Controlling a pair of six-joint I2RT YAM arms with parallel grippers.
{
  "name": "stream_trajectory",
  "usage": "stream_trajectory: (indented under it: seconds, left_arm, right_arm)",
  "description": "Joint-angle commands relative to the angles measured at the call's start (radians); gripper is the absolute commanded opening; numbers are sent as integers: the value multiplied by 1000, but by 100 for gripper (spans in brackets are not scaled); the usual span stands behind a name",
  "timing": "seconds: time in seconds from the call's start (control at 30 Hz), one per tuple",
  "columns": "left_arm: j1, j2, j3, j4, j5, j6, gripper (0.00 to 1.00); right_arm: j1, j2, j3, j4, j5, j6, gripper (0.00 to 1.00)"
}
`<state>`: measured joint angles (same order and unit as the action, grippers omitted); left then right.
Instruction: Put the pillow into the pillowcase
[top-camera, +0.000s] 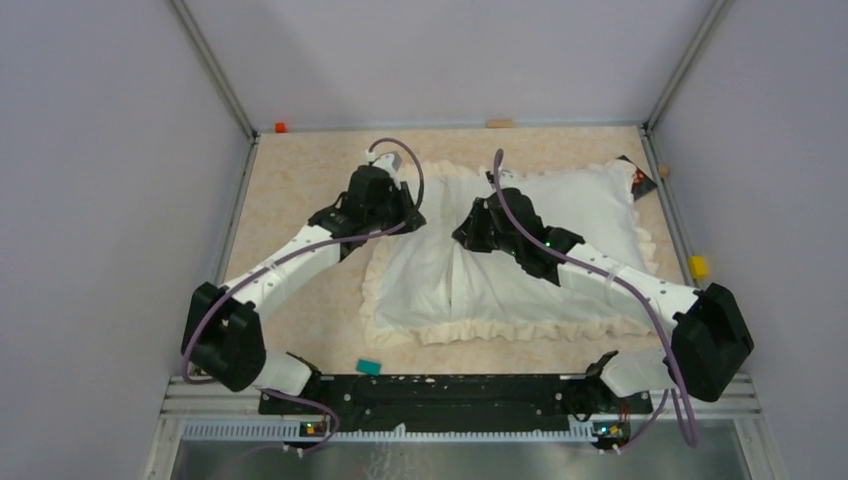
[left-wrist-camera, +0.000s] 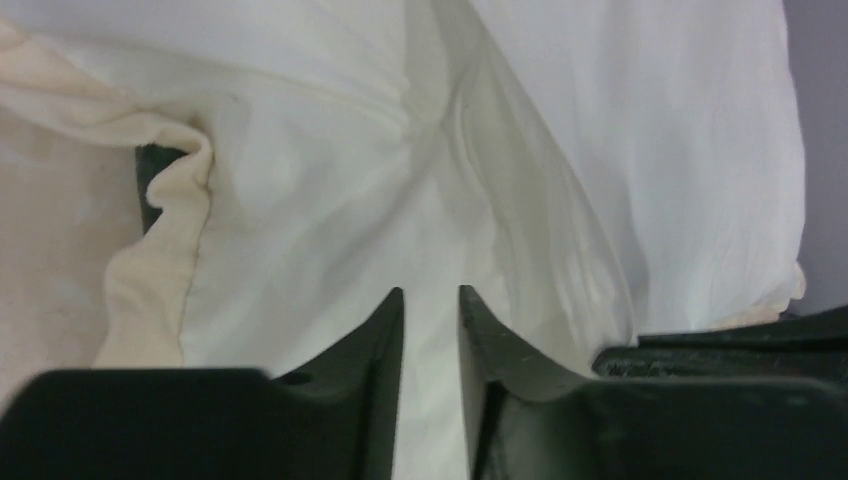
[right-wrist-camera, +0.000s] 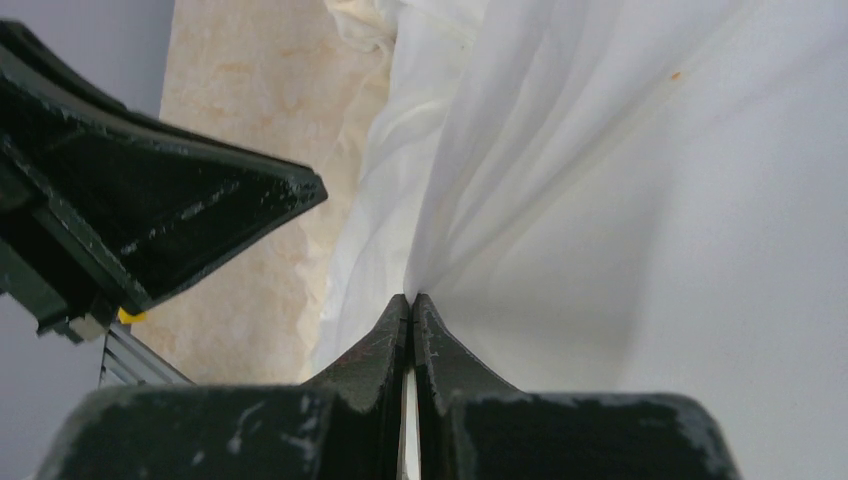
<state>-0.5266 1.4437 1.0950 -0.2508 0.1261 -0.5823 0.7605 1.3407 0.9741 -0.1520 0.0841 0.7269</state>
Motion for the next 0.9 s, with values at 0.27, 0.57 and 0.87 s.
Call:
stream_trajectory:
  seconds: [0.27,0.57,0.87]
  left_arm:
    - [-237,-46,-346,305,120,-153,6]
    - [-239,-91,-343,176,-81,-186,21]
    - [-240,-359,-278,-116,-265,-103,38]
  right_arm:
    - [19,111,108,44,-53,-1,0]
    - [39,232,39,98,-34,16,0]
    - [39,296,106,49,-47,-11,21]
